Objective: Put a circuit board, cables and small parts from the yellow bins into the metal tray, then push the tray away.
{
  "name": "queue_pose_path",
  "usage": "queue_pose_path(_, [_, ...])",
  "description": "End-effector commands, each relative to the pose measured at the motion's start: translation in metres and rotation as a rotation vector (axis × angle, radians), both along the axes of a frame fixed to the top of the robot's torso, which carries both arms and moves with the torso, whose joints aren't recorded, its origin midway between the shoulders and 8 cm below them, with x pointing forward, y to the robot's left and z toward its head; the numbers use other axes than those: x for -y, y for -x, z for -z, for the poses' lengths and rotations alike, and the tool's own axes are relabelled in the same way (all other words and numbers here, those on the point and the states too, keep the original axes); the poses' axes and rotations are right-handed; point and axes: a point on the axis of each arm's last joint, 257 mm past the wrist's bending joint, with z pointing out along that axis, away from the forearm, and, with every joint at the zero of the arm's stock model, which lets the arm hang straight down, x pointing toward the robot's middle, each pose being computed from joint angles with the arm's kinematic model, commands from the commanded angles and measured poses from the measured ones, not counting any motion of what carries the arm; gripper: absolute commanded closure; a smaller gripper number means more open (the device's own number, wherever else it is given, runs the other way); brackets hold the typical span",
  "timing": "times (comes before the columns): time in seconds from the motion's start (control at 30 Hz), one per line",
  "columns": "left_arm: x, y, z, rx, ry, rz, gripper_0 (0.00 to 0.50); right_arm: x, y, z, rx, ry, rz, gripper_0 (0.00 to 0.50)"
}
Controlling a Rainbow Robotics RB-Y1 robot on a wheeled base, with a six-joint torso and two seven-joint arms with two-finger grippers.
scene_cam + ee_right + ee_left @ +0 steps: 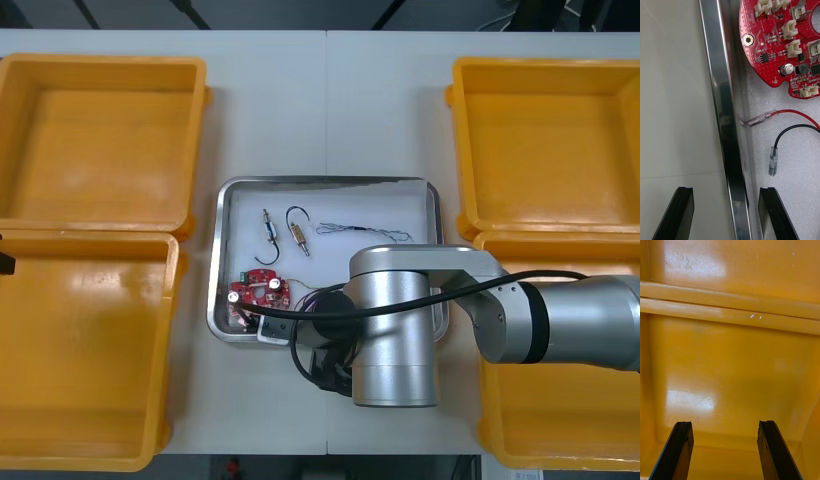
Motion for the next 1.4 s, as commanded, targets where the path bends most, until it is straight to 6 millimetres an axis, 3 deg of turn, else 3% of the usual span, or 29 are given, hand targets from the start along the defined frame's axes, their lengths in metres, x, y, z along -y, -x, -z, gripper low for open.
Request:
queue_pose_path(0.03, [-0.011, -0.001, -0.015, 0.03, -0.036, -0.036, 0.0, -0.015, 0.0, -0.005, 0.026, -0.021, -0.016, 0.0])
queue_pose_path(0.37, [-0.011, -0.001, -0.015, 0.03, -0.036, -0.036, 0.0, -0.017, -0.01, 0.004, 0.046, -0.029, -0.012, 0.0])
queue_pose_path(0.4, [-0.011, -0.001, -0.015, 0.03, -0.036, -0.036, 0.0, -0.018, -0.01, 0.004, 0.046, -0.03, -0.013, 0.028])
queue_pose_path(0.47, [-0.011, -0.001, -0.015, 0.03, -0.036, -0.036, 0.0, -0.017, -0.01, 0.004, 0.045, -0.03, -0.011, 0.266])
queue_pose_path(0.5, [-0.011, -0.001, -0.015, 0.03, -0.036, -0.036, 0.0, -0.018, -0.01, 0.004, 0.045, -0.03, -0.012, 0.327])
queue_pose_path(0.57, [-0.011, -0.001, -0.015, 0.03, -0.036, -0.036, 0.0, -0.018, -0.009, 0.004, 0.045, -0.031, -0.015, 0.44])
queue_pose_path(0.63, [-0.011, -0.001, -0.015, 0.03, -0.036, -0.036, 0.0, -0.018, -0.01, 0.004, 0.046, -0.029, -0.016, 0.485])
queue_pose_path(0.93, [-0.011, -0.001, -0.015, 0.03, -0.036, -0.036, 0.0, -0.012, -0.031, -0.012, 0.114, -0.014, -0.027, 0.5])
queue_pose_path(1.4, [-0.011, -0.001, -0.015, 0.03, -0.036, -0.036, 0.0, -0.003, -0.086, -0.07, 0.282, 0.044, -0.075, 0.5])
